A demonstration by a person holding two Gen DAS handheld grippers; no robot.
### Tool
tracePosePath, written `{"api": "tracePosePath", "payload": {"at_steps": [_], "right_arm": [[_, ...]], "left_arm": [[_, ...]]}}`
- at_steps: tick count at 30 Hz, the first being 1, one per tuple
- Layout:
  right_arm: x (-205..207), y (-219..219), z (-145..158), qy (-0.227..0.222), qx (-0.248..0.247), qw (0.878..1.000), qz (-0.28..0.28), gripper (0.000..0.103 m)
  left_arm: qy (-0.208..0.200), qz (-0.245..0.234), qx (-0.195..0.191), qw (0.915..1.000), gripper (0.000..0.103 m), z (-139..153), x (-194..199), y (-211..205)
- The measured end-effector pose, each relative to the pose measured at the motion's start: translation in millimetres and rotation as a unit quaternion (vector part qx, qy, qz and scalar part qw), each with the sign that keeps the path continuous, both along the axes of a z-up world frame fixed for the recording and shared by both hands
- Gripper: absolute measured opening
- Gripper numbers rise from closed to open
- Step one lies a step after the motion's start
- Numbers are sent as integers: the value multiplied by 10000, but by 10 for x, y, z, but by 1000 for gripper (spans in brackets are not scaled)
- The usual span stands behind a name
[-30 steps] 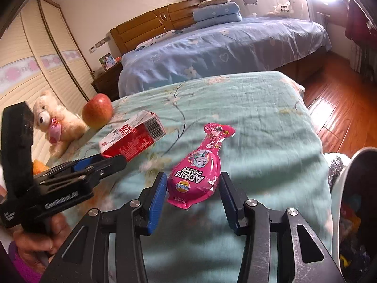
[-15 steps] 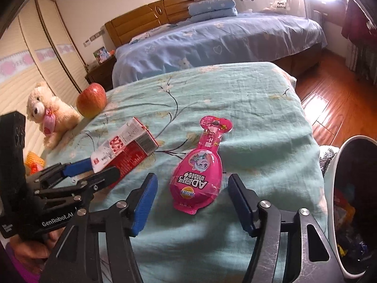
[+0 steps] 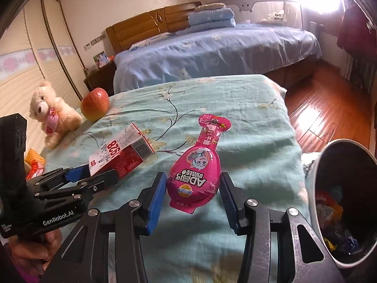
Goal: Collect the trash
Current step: 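Carry the red-and-white box and pink AD package over the trash bin with both tools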
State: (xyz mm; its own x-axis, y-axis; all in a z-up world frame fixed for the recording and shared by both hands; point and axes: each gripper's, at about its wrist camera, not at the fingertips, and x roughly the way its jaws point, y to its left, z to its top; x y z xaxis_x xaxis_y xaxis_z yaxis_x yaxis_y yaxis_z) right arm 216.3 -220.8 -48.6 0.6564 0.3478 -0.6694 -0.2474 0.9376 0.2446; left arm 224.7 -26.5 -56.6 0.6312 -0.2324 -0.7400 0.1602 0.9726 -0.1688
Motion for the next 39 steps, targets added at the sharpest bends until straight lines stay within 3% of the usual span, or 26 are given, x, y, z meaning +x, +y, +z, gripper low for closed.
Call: {"api": "tracePosePath", "payload": {"at_steps": [22,39], "right_arm": [[-637,-656,125,-240,336,9975,-567,47],[-794,-1005,97,-306,450,9946,-882,47]], "left_arm": [[-269,-735,139,9968,52,194,-424,-805],[-338,-1084,295,9931,52,226,-523,-1244]]}}
